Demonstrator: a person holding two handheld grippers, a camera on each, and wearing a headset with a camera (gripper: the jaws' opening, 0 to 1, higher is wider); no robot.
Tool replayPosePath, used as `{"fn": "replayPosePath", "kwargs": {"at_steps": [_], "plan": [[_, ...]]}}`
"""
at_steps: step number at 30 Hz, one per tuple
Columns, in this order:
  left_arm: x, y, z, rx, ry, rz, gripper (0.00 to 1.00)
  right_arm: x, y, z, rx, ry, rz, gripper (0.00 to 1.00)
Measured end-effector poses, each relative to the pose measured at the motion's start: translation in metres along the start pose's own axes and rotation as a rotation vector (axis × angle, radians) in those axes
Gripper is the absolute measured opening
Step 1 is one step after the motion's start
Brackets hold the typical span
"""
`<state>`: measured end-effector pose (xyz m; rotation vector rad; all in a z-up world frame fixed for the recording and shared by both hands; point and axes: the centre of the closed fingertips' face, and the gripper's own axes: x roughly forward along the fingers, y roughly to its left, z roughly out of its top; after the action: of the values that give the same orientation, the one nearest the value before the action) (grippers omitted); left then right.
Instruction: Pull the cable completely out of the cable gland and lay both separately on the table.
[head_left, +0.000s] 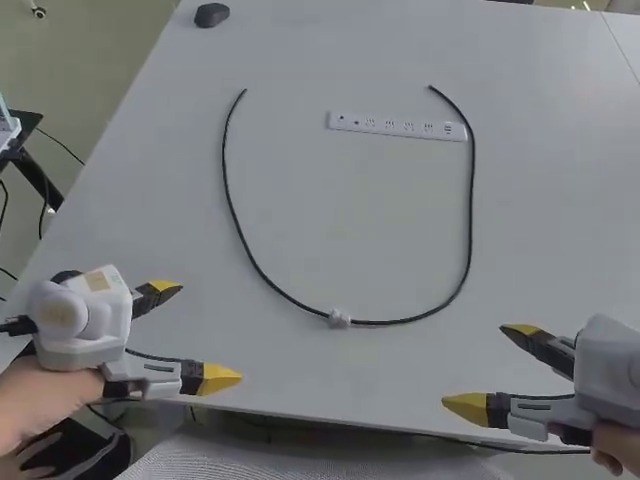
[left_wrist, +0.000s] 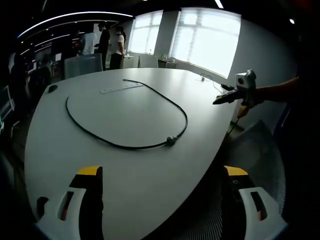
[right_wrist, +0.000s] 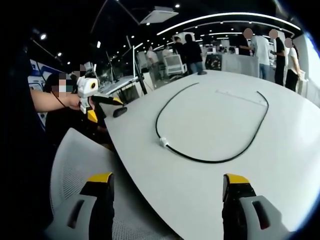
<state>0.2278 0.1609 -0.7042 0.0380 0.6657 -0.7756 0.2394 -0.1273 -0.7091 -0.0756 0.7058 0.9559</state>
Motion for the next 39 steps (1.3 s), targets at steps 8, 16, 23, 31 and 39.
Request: {"fn": "replayPosePath", "kwargs": {"at_steps": [8, 16, 23, 31, 39], "plan": [[0.002, -0.002, 0.0, 0.022, 0.009, -0.002, 0.99, 0.004, 0.003, 0.008, -0.053, 0.03, -0.002, 0.9], [0.004, 0.0, -0.004, 0.013, 0.009, 0.0, 0.98, 0.023, 0.003, 0.017, -0.066, 0.062, 0.009, 0.89], [0.005, 0.0, -0.006, -0.004, 0.006, -0.005, 0.98, 0.044, 0.006, 0.03, -0.099, 0.096, 0.047, 0.82], [0.008, 0.001, -0.005, -0.007, 0.004, -0.018, 0.98, 0.07, 0.009, 0.046, -0.139, 0.134, 0.074, 0.75], [0.014, 0.001, -0.008, 0.005, 0.023, -0.024, 0.97, 0.096, 0.009, 0.05, -0.196, 0.192, 0.092, 0.7]]}}
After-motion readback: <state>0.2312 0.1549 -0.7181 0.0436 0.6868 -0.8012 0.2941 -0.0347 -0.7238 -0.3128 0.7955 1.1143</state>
